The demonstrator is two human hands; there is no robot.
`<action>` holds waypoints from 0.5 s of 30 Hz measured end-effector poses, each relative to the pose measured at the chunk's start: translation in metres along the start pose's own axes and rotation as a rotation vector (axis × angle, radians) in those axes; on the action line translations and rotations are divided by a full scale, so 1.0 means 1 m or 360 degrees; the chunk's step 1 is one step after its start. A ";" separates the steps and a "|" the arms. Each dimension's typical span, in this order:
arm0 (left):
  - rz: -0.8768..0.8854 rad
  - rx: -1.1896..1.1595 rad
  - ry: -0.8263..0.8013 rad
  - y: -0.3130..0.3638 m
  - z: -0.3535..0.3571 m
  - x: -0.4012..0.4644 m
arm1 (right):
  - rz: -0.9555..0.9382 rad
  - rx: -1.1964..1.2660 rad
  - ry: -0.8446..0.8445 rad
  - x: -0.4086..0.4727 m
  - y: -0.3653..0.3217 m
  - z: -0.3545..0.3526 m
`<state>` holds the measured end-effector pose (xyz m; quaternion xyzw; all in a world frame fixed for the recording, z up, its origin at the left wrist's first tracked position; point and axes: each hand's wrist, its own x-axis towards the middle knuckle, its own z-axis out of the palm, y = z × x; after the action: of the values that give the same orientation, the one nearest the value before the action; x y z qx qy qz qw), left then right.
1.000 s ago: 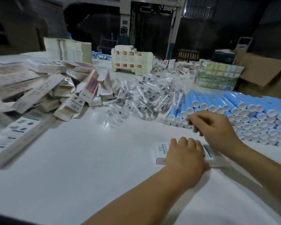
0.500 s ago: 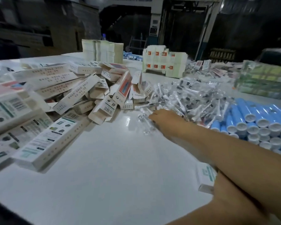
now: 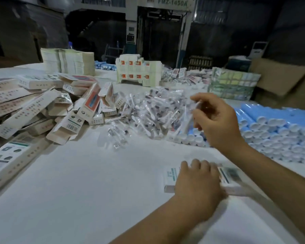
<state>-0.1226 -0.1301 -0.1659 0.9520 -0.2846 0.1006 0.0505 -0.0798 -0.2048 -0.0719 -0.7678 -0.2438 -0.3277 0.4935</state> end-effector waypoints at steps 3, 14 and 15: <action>-0.0014 -0.0008 0.0098 0.001 -0.004 0.005 | 0.0399 0.0161 0.0537 -0.036 0.012 -0.071; -0.0060 0.0089 0.0296 0.005 0.000 -0.001 | 0.1243 0.0307 0.1098 -0.101 0.049 -0.105; -0.0068 0.0089 0.0301 0.006 0.001 -0.001 | 0.1263 0.0291 0.1070 -0.102 0.049 -0.100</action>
<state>-0.1258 -0.1346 -0.1672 0.9452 -0.2552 0.1969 0.0528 -0.1400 -0.3209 -0.1474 -0.6075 0.2098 -0.3213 0.6955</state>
